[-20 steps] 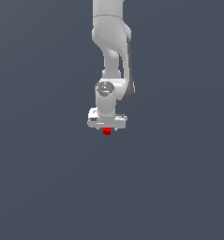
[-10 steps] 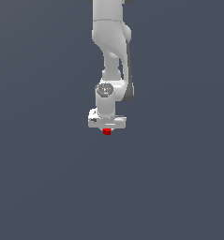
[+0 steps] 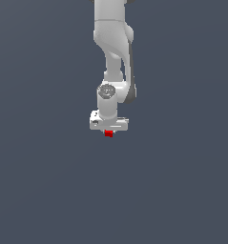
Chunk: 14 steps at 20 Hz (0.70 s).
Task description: Lift up the red cube by 0.2 meters.
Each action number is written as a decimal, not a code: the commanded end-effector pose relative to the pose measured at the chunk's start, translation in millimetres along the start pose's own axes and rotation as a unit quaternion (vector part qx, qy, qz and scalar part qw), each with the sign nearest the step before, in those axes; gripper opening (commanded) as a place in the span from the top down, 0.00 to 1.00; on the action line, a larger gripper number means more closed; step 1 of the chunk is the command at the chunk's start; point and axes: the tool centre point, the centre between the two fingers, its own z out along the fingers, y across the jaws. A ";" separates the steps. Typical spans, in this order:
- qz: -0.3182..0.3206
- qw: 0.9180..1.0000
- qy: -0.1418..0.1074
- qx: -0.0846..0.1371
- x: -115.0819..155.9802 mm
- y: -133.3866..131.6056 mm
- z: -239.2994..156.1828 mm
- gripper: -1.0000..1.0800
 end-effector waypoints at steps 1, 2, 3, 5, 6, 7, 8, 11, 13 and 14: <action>0.000 1.000 0.000 0.000 0.2 0.0 -3.1 1.00; 0.000 1.000 0.000 0.000 0.1 0.0 -5.3 1.00; 0.000 1.000 0.000 0.000 0.0 0.0 -8.0 1.00; 0.000 1.000 0.000 0.000 -0.2 0.0 -14.8 1.00; 0.000 1.000 0.000 0.000 -0.3 -0.1 -18.9 1.00; 0.000 1.000 0.000 0.000 -0.5 -0.1 -23.6 1.00; 0.000 1.000 0.000 0.000 -0.6 -0.1 -28.8 1.00; 0.000 1.000 0.000 0.000 -1.2 -0.1 -47.6 1.00; 0.000 1.000 0.000 0.000 -1.5 -0.1 -62.7 1.00; 0.000 1.000 0.000 0.000 -1.7 -0.1 -71.0 1.00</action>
